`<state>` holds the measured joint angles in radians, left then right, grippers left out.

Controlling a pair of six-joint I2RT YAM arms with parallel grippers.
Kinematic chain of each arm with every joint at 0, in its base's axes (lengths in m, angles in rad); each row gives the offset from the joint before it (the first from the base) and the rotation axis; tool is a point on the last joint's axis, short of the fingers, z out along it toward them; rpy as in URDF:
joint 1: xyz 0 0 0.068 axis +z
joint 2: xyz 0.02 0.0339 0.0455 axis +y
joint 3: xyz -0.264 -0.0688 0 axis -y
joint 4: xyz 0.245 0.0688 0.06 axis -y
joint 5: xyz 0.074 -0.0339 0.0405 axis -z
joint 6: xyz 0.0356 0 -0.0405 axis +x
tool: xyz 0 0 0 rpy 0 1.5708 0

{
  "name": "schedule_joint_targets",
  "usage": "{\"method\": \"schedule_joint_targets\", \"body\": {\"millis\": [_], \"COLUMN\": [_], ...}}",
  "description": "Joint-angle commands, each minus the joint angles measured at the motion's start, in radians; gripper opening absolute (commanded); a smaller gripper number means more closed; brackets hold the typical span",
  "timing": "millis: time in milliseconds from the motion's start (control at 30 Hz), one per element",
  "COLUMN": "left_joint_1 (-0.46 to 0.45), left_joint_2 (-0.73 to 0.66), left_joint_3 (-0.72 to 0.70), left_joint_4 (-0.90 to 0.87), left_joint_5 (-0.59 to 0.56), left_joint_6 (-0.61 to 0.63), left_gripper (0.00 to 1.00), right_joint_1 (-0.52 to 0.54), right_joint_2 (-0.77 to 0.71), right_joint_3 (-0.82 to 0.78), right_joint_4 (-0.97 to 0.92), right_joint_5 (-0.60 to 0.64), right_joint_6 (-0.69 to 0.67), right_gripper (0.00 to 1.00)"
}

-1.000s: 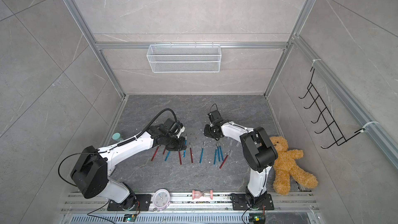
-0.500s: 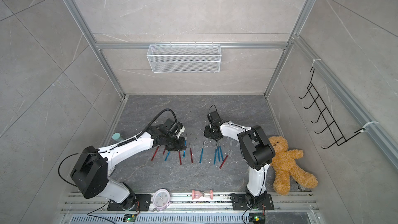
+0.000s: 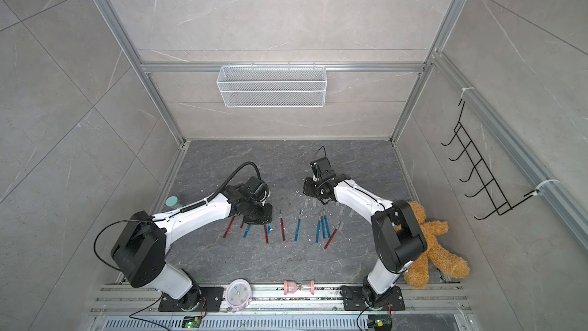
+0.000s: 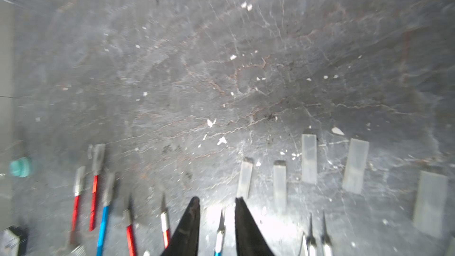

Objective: Remove protective caps from carving knives
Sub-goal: Place the protective sleeve at the center of the board, then place the carving knife at the center of the board.

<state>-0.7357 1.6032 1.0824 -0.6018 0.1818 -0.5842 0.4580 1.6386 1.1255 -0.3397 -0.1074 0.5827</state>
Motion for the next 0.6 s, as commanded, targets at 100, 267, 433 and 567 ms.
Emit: {"method": "schedule_joint_targets", "body": {"millis": [100, 267, 433, 567], "left_joint_1": [-0.036, -0.045, -0.045, -0.046], "left_joint_2": [0.089, 0.138, 0.155, 0.158], "left_joint_3": [0.087, 0.118, 0.133, 0.145], "left_joint_4": [-0.057, -0.078, -0.081, -0.095], "left_joint_5": [-0.060, -0.073, -0.075, -0.082], "left_joint_6": [-0.040, -0.047, -0.055, -0.055], "left_gripper": [0.19, 0.27, 0.29, 0.29], "right_joint_1": [0.004, 0.005, 0.006, 0.019], "right_joint_2": [-0.132, -0.225, -0.295, -0.338], "right_joint_3": [-0.109, -0.187, -0.258, -0.315], "right_joint_4": [-0.044, -0.057, -0.049, -0.003], "right_joint_5": [0.006, 0.002, -0.027, -0.076], "right_joint_6": [-0.012, -0.011, -0.012, -0.015], "right_gripper": [0.28, 0.28, 0.28, 0.28]}}
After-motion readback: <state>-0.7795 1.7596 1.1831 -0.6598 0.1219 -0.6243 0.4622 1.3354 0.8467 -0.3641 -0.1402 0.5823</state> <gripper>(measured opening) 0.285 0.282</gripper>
